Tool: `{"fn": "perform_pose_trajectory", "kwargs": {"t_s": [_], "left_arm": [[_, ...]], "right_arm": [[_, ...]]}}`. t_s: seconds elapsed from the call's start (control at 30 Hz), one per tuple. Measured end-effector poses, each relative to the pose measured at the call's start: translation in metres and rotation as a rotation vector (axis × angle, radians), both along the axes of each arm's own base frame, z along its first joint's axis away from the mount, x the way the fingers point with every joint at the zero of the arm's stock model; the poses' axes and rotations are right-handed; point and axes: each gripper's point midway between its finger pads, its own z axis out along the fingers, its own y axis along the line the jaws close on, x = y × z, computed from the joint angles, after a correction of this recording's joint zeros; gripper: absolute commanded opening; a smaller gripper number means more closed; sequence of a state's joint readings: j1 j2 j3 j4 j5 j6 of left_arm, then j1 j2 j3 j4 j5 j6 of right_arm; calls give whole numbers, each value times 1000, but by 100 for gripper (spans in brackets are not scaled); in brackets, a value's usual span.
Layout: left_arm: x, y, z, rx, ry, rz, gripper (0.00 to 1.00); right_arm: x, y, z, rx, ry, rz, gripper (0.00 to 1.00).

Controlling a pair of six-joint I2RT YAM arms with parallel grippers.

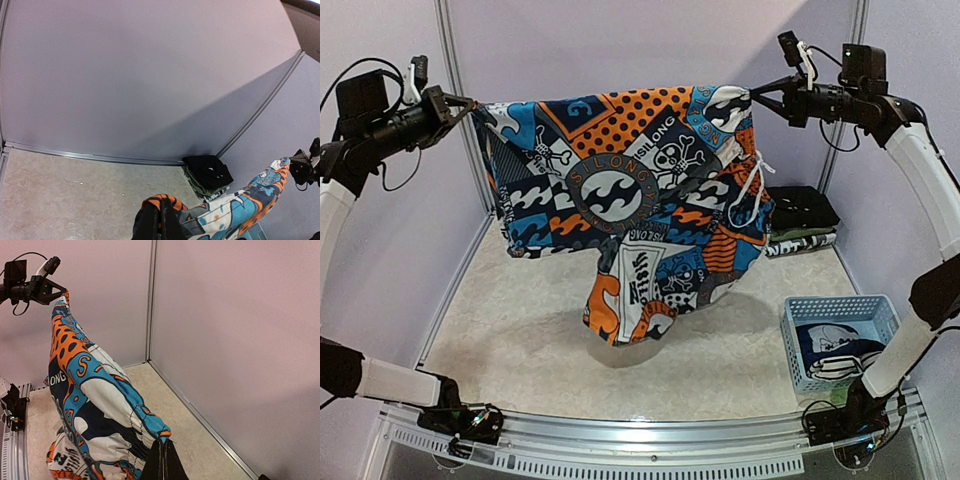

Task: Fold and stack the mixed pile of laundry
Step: Flatten out the crumpled shorts at the center of the board.

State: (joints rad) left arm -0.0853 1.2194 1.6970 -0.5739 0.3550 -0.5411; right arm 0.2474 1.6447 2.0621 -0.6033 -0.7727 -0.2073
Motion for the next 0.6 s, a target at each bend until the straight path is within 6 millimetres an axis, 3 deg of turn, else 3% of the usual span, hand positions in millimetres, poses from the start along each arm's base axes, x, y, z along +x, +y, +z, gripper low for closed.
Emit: {"fn": "perform_pose_trajectory", "kwargs": {"t_s": [0.1, 0.27, 0.37, 0.43, 0.47, 0.57, 0.6], "left_arm": [[33, 3, -23, 24, 43, 31, 0], [111, 17, -108, 45, 227, 92, 0], [151, 30, -146, 56, 314, 135, 0], [175, 34, -145, 55, 314, 151, 0], [185, 35, -134, 48, 294, 157, 0], [200, 34, -74, 12, 175, 164, 0], [200, 34, -42, -6, 105, 164, 0]], "right_arm": [[27, 7, -21, 0, 38, -2, 0], [97, 23, -105, -30, 203, -19, 0], [135, 32, -137, -41, 250, -40, 0], [159, 38, -144, -34, 230, -58, 0], [167, 41, -143, -27, 216, -67, 0], [176, 44, -130, -9, 162, -97, 0], [176, 46, -119, 6, 133, -100, 0]]}}
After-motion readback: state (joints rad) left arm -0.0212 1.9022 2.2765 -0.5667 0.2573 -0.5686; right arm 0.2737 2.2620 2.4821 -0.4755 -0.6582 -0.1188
